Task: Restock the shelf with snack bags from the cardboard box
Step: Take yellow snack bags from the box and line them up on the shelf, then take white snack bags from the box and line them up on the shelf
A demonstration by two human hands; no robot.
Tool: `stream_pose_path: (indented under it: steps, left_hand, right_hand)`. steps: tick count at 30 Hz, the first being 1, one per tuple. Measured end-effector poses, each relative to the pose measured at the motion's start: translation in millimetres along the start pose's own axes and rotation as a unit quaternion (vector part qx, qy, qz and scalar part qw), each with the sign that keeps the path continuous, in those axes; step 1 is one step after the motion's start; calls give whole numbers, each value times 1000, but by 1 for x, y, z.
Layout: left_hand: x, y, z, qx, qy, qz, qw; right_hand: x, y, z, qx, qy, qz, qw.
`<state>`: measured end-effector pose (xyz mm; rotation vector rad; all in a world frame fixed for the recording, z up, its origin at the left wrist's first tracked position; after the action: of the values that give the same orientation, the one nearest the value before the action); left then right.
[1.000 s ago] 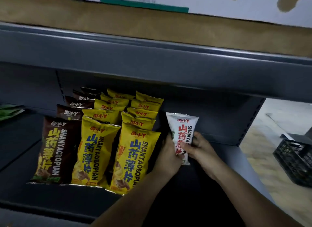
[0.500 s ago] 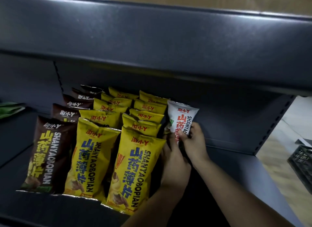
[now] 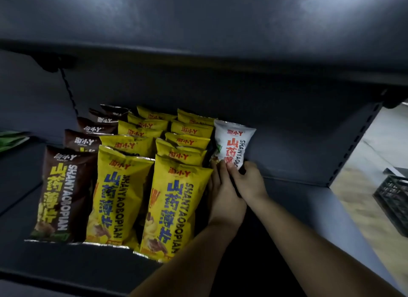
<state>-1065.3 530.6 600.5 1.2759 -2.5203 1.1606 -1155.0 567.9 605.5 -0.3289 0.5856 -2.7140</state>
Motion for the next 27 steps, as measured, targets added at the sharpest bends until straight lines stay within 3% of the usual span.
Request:
stream_pose_path:
  steps: [7,12,17,21,24,27]
  left_hand:
    - [-10,-8,-8,37,-10,32,999]
    - [-43,-18,-37,104,71,84,988]
    - [-102,-38,-61,44,154,106,981]
    - [-167,-51,-77,-15,228,82,970]
    - [-216,-54,-76,-64,237,80,966]
    - [-258,-46,-60,-72,240,116,961]
  right_hand:
    - [-50,-43,6,-91,-51,-12,994]
    - [-88,-87,14,-93,-75,-14,993]
    - [-145,-124,8,-34,-84,-5,996]
    - [-197,-144,-5,11,-105,-9,994]
    - [-239,-154,-19,20,-110,-21,993]
    - [-281,-155,-45,15,-88,23,996]
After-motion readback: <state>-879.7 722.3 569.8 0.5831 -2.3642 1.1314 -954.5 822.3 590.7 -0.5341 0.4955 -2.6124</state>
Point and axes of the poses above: each hand's wrist, its own x-axis towards the middle knuckle, its own y-axis out of the palm, z = x × y, the point moved 3 cm from there along x, towards the middle knuckle, and after that the axes turned 1 degree about -z, right-handed, at the moved point
